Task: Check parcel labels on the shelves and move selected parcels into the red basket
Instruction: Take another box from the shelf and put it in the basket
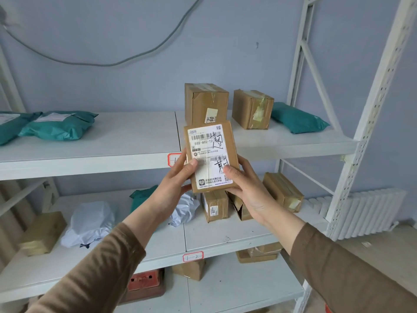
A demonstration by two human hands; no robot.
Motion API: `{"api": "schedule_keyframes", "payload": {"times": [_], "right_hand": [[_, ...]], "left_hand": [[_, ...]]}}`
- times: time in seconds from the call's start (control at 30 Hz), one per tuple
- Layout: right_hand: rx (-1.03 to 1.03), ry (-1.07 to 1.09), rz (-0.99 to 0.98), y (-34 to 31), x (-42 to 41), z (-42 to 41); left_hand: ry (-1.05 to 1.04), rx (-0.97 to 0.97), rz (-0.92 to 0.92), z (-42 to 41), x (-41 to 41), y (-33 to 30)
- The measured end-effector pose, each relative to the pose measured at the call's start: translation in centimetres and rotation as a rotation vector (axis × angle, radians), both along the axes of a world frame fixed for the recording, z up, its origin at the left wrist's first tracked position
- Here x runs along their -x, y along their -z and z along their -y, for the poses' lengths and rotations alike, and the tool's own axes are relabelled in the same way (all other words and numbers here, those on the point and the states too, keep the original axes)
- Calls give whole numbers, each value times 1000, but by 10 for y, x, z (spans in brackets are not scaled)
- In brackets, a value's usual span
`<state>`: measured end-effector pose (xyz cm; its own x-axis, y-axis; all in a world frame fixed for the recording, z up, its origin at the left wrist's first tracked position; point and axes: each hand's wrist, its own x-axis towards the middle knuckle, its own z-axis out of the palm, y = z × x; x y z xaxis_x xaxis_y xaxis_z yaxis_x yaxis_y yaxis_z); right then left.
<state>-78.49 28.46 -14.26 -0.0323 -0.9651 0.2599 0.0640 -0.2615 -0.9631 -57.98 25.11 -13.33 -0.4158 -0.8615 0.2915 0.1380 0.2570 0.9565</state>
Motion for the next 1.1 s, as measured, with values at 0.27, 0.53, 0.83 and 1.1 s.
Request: {"api": "schedule_keyframes", "payload": {"times": [0.27,0.53,0.83,1.1], "right_hand": [[-76,27,112,9,11,-9],[-80,109,148,24,59,-37],[-174,383,230,74,145,-56],[-297,652,313,133,223,-77]], "left_hand": [[-6,-60,-79,-15,36,17],[46,-145,-62,-16,95,36],[174,-267,26,-2,196,88],[358,-398,94,0,294,142]]}}
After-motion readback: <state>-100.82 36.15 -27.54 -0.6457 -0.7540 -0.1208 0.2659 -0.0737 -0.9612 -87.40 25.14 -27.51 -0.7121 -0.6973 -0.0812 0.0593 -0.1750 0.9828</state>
